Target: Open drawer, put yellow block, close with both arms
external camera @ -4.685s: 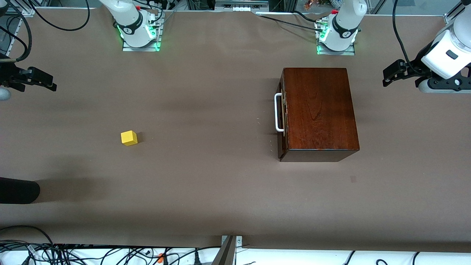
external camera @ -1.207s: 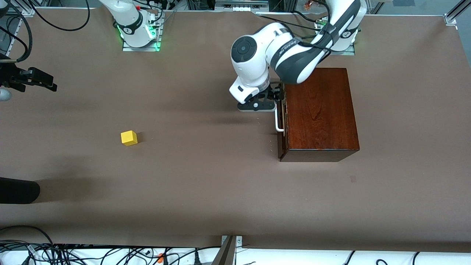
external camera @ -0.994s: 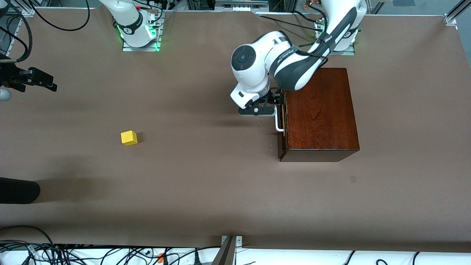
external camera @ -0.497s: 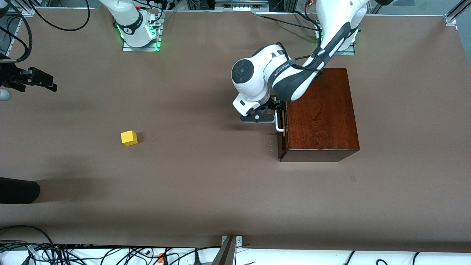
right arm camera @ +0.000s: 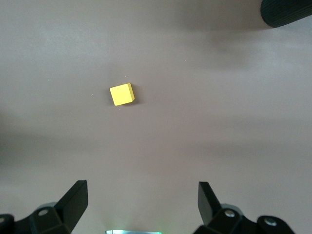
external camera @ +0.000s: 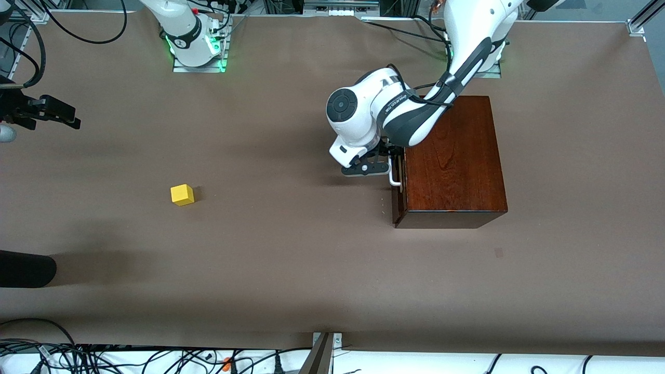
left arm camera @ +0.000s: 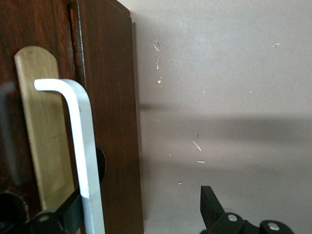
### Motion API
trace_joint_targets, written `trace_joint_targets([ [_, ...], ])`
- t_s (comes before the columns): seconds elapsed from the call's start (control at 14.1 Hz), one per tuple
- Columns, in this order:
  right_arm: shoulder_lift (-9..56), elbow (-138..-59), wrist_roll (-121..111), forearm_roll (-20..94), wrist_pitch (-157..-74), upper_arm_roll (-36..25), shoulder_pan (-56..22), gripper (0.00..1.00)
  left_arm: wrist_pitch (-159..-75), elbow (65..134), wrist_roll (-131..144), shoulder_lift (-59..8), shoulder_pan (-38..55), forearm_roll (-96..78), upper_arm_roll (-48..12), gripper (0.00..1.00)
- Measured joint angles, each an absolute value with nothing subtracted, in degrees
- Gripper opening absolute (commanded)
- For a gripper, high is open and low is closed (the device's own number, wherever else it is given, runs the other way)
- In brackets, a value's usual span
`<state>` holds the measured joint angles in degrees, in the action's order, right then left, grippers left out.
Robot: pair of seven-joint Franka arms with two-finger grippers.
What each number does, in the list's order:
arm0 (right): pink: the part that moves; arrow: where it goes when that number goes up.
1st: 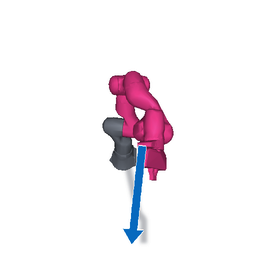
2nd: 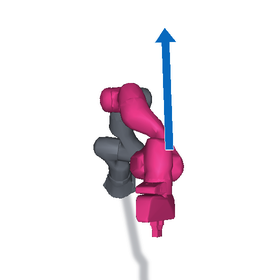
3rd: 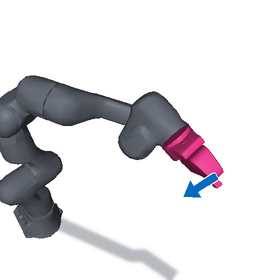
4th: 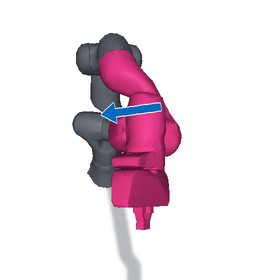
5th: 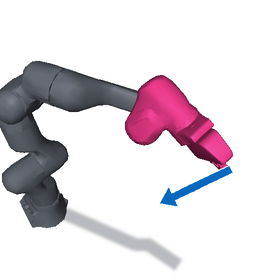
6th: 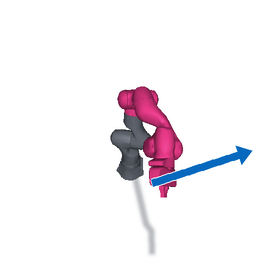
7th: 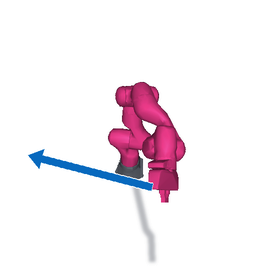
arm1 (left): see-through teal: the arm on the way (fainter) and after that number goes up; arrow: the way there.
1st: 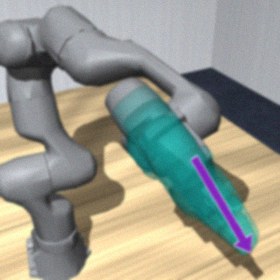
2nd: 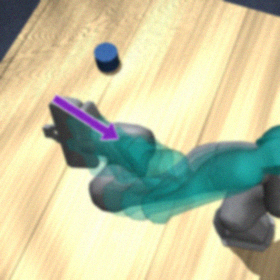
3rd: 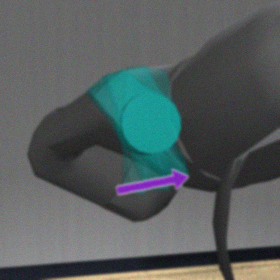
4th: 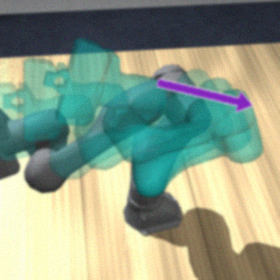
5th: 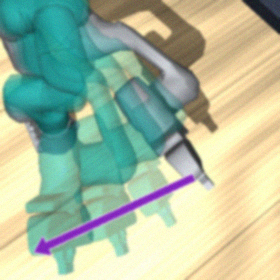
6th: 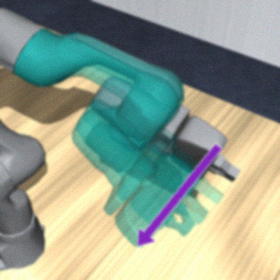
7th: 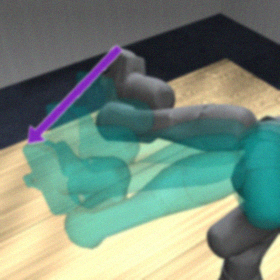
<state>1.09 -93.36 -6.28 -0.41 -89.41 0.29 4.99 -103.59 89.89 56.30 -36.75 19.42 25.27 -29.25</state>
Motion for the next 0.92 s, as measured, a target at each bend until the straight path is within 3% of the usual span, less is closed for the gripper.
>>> trace_joint_targets([
  [0.92,1.09,-93.36,-6.28,-0.41,-89.41,0.29,4.99,1.0,-105.81,88.84,57.77,-37.58,21.84,25.94,-28.99,1.0],
])
